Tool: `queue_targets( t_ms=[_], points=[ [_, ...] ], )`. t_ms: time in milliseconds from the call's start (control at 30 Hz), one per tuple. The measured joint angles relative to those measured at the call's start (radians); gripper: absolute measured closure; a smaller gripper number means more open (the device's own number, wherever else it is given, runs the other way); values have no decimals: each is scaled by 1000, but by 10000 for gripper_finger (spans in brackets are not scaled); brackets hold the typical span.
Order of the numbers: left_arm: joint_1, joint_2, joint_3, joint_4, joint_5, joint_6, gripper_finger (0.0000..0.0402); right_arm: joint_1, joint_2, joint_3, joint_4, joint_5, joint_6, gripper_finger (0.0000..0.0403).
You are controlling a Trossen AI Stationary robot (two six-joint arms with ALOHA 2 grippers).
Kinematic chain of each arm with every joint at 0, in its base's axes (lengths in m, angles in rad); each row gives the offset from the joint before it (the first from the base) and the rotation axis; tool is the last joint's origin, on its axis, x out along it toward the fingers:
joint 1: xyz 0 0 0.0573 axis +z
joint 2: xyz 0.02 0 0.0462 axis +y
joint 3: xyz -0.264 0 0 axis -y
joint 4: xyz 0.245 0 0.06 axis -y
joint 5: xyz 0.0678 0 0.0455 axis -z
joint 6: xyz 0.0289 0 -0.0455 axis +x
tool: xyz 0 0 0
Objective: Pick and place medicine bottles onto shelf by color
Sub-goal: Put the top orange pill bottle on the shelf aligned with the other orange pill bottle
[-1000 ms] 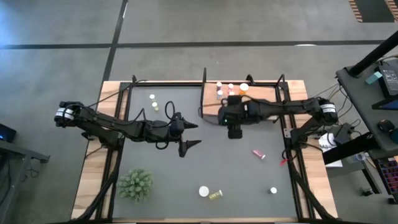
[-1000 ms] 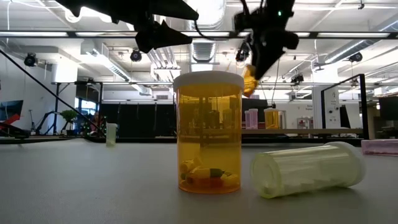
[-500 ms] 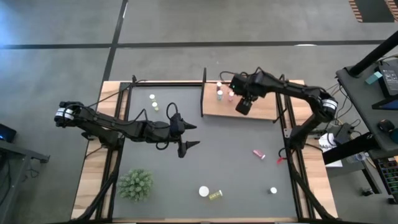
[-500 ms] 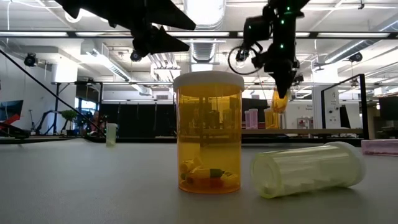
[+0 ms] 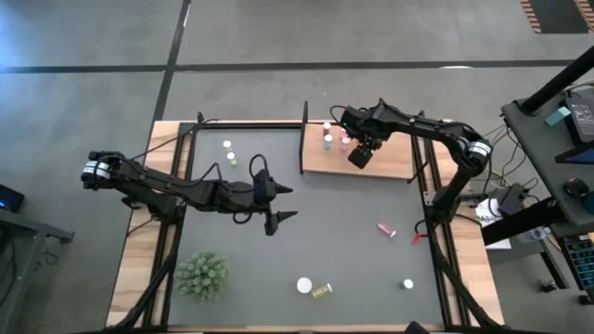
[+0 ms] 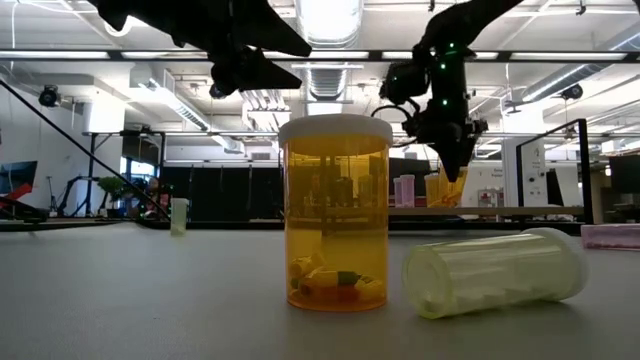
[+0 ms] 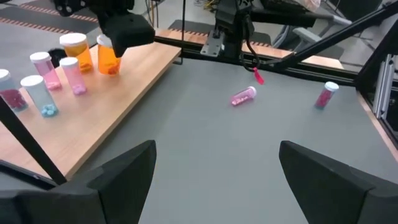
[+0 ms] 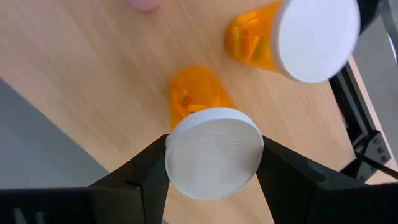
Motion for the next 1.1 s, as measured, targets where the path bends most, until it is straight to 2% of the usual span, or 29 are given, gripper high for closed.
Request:
queue_targets(
  t_ms=[267,600,1100],
  points=[
    [6,0,0,-8,0,0,77,-3,42,37,5,3,-26,204],
    [11,0,0,-8,0,1,77,-13,43,43,12,-42,-41,204],
    [12,0,0,-8,0,4,77,-13,43,44,27,-45,-79,204]
  ],
)
